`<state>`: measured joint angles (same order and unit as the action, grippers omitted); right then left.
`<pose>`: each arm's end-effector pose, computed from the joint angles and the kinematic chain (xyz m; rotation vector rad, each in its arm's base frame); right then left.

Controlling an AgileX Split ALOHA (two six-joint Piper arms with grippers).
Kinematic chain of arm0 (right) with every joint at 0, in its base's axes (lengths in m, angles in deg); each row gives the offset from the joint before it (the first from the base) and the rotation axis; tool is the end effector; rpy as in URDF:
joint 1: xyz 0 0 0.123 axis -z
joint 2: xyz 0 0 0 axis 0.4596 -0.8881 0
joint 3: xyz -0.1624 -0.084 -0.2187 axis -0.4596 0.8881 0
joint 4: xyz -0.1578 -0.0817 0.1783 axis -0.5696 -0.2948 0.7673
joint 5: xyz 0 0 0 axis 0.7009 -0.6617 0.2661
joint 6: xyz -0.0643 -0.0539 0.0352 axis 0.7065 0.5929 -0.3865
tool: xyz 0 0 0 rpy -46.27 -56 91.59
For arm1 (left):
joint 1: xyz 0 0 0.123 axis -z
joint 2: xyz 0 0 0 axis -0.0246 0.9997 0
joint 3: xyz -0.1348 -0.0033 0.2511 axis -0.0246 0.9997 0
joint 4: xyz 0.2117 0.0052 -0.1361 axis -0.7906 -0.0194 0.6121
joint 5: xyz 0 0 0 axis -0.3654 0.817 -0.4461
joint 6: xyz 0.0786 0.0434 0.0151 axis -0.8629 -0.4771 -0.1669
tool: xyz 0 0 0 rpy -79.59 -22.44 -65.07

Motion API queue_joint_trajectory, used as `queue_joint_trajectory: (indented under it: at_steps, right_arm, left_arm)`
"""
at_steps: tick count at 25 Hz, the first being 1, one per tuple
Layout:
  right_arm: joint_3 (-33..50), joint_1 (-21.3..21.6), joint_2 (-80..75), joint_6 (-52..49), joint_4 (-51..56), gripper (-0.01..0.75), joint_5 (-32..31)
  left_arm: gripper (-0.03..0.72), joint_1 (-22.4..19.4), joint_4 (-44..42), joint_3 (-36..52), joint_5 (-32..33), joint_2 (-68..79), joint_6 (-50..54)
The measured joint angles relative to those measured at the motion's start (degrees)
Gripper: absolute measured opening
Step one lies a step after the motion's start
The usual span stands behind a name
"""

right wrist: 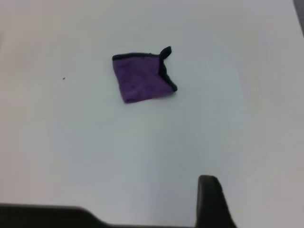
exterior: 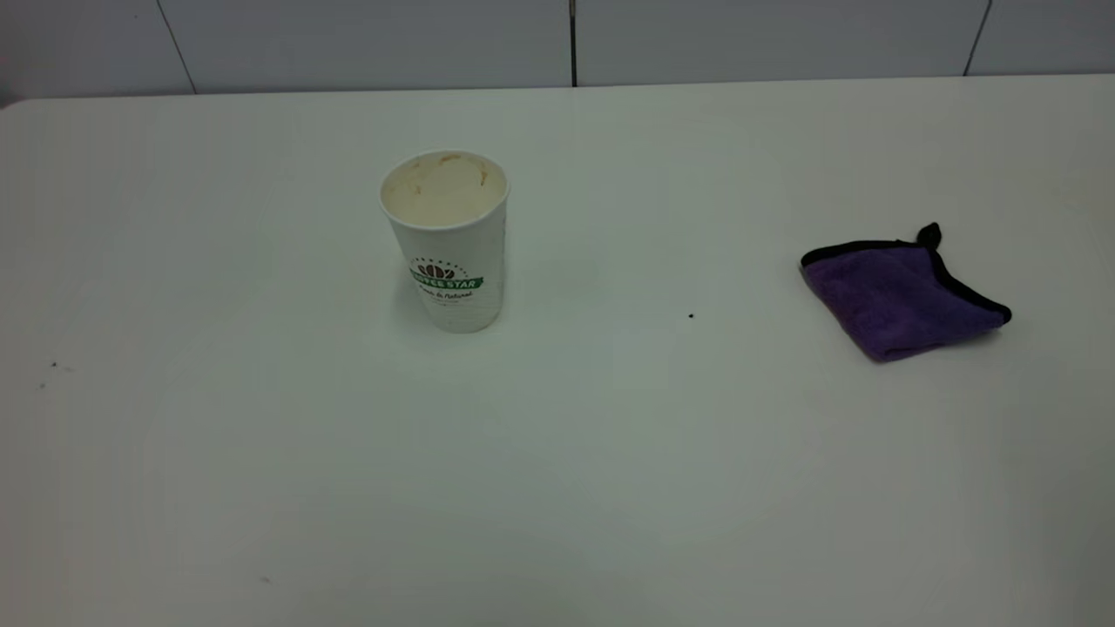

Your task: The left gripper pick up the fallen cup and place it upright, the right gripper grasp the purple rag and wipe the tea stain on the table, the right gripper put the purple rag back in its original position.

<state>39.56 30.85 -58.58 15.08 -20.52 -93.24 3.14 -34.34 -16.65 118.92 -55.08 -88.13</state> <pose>-0.0032 0.0060 0.2671 -0.0486 2.1332 -0.0112 -0.0095 0.0003 0.2676 0.0736 2.1112 0.0054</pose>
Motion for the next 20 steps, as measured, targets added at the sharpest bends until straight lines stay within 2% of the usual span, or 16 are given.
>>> queue_joint_trajectory:
  at_steps: [20]
  right_arm:
    - [0.0, 0.16, 1.61, 0.0, 0.04, 0.49, -0.25]
  left_arm:
    - [0.427, 0.0, 0.0, 0.0, 0.0, 0.0, 0.0]
